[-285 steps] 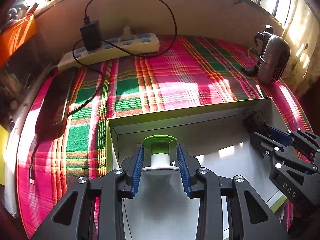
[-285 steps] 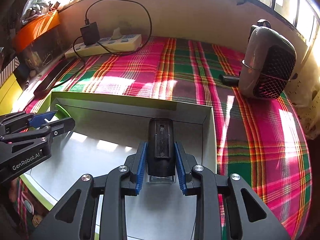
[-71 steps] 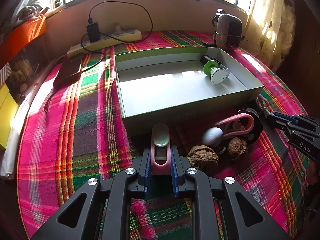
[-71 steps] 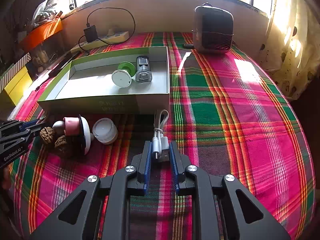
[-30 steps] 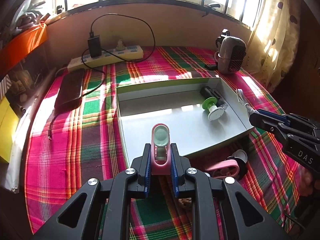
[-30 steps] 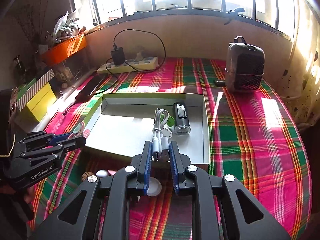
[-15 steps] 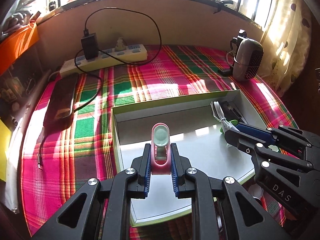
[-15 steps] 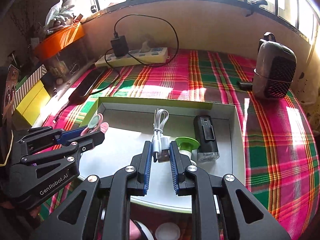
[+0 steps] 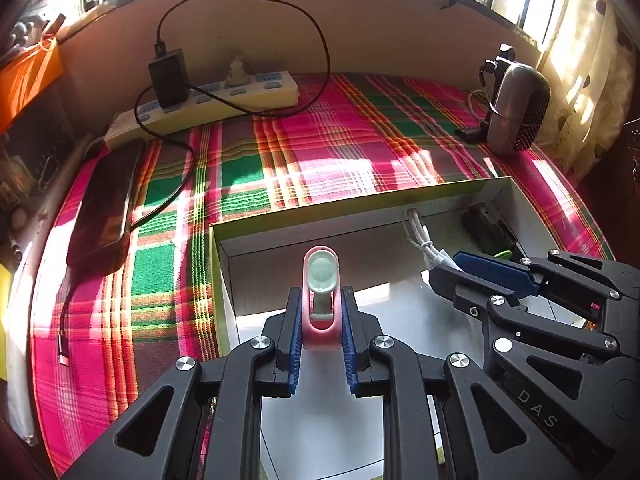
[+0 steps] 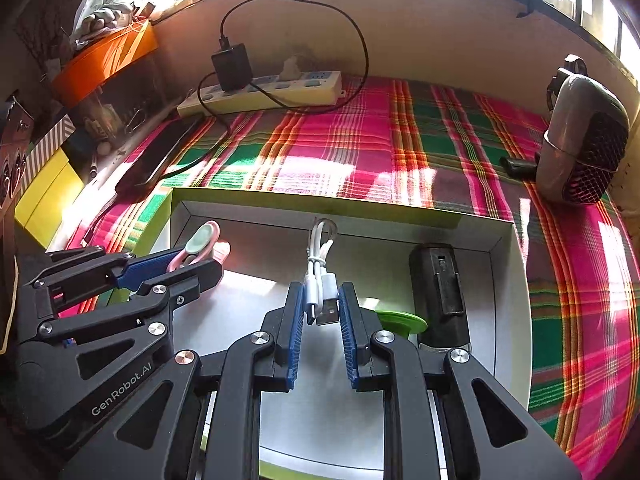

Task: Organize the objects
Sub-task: 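Carry the pink clip with the left tool into the white box while the right carries the cable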

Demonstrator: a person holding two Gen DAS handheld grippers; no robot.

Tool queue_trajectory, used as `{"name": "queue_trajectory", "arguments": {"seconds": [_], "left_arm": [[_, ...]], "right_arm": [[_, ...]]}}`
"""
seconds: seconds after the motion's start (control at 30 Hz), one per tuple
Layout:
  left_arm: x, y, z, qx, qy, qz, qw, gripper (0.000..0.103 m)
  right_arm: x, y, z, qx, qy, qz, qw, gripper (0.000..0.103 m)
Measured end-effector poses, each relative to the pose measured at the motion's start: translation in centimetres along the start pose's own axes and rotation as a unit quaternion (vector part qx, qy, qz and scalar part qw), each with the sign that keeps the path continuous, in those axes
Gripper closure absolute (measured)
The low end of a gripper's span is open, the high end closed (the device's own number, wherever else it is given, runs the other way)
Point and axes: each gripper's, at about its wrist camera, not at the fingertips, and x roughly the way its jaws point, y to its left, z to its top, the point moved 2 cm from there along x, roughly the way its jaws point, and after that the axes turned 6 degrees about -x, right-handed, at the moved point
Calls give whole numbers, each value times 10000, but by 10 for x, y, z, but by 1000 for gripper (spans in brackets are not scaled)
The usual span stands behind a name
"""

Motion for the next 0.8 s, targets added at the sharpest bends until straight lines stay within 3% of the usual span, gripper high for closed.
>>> {"name": "queue_trajectory", "arguments": {"seconds": [0.8], "left_arm": [[10, -1, 0, -23, 121, 36, 9999, 87]], "right_arm": [[10, 2, 1, -30, 67, -97, 9999, 84]]}}
